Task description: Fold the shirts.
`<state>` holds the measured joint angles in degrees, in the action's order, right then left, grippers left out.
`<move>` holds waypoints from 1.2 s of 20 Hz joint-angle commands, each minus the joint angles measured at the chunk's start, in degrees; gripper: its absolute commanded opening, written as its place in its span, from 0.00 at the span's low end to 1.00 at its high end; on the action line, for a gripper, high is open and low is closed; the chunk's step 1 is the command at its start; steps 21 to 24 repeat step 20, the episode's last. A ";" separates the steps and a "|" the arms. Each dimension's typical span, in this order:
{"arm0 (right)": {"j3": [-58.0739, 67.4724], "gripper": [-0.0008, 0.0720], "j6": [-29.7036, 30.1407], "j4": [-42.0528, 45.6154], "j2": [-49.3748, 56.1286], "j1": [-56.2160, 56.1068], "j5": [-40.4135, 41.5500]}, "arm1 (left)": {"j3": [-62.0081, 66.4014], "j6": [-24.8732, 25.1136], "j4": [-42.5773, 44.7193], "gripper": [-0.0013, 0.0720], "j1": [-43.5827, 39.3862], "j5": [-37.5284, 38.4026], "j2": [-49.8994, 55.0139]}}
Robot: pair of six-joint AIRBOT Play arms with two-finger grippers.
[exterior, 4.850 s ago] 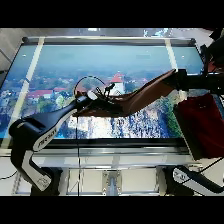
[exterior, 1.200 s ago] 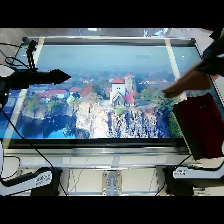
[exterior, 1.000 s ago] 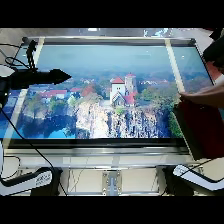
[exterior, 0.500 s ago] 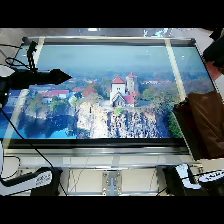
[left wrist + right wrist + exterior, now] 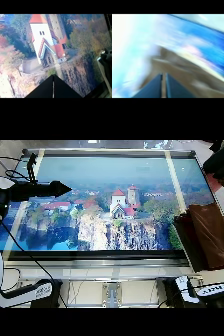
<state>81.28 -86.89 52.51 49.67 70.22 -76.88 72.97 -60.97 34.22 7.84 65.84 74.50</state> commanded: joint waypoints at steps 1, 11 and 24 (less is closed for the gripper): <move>5.09 0.03 10.73 -11.76 0.22 -10.82 -8.00 | 0.00 0.07 0.07 0.04 0.00 0.02 0.00; 4.98 0.03 16.94 -2.32 0.96 -43.52 -15.96 | 0.00 0.07 0.04 0.04 0.00 0.00 0.00; 5.27 0.03 17.20 -3.10 0.92 -43.89 -12.00 | 0.00 0.07 0.04 0.04 0.00 0.00 0.00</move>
